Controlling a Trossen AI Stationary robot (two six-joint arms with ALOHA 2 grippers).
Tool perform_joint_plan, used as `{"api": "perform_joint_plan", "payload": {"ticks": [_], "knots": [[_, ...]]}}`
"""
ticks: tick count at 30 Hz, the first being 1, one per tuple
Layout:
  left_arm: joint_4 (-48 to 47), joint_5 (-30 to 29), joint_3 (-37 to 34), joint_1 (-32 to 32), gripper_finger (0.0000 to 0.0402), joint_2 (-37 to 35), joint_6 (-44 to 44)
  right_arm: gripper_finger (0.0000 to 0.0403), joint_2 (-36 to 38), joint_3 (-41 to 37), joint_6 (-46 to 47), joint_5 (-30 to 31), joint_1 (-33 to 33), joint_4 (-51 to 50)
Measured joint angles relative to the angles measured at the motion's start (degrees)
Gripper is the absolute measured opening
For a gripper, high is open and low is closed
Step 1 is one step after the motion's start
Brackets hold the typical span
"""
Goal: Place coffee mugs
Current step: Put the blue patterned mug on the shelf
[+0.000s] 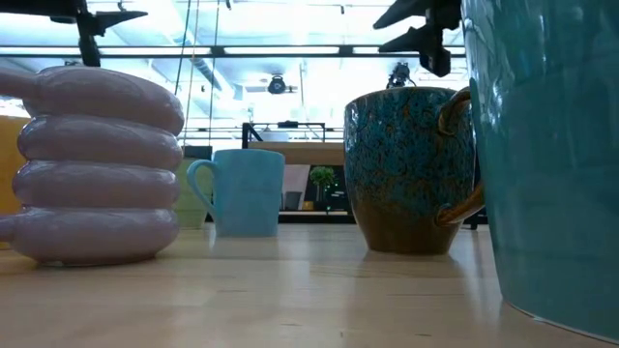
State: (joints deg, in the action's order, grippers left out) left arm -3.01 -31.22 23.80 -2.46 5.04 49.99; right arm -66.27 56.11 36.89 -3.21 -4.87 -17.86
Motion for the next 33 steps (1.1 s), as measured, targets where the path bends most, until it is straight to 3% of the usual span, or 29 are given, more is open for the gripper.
{"api": "perform_joint_plan", "payload": {"ticks": [11,20,27,33], "knots": [[-13.1,6.11,8.95,-0.01,0.0129,9.74,1.41,0.0159,-13.24,14.79,3.21,0.25,2.39,-18.61],[-24.11,11.78,18.67,0.0,0.0128,17.26,-1.34,0.0159,-16.13,23.45,7.34,-2.22,10.15,-41.63],[-23.95,11.81,21.85,-0.04,0.0128,19.6,-7.98,0.0159,-15.94,23.5,18.19,-4.94,19.82,-48.21],[-23.72,8.87,22.16,-0.02,0.0128,19.78,-9.23,0.0159,-17.15,23.5,20.6,-2.97,29.48,-46.96]]}}
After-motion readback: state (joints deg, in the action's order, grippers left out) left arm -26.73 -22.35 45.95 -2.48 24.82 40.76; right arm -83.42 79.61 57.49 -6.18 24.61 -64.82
